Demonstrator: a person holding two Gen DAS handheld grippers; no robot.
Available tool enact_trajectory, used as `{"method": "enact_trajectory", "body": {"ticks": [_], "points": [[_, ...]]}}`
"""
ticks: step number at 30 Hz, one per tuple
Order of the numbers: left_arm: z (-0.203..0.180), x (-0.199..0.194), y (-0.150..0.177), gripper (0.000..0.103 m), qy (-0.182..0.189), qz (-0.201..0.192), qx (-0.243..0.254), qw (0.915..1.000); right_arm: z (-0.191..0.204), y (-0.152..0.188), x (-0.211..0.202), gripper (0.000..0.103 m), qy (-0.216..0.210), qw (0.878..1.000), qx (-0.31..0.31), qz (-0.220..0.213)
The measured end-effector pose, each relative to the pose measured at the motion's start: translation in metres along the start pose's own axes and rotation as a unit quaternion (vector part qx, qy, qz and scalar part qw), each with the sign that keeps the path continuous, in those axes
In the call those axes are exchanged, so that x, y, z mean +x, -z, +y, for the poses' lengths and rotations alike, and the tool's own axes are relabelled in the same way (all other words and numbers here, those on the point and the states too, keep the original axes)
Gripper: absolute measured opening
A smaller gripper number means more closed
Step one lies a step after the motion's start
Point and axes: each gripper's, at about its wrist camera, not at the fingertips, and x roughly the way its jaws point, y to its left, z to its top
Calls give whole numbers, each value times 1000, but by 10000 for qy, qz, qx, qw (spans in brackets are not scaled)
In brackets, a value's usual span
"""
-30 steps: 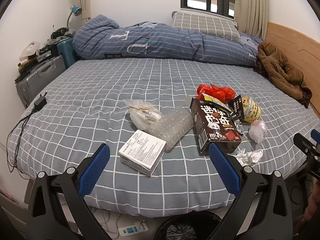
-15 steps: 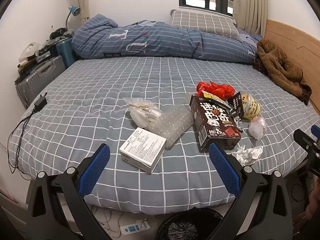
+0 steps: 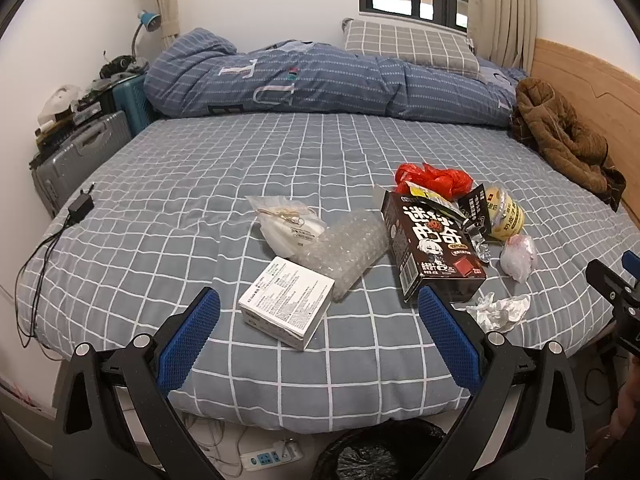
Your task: Collect trash
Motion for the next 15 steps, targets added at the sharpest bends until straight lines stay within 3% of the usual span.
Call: {"method": "enact_trajectory", "body": {"ticks": [15], "points": [[-7, 1, -1, 97, 102, 7, 27, 9999, -7, 0, 3, 96, 31, 10000, 25, -23]]}}
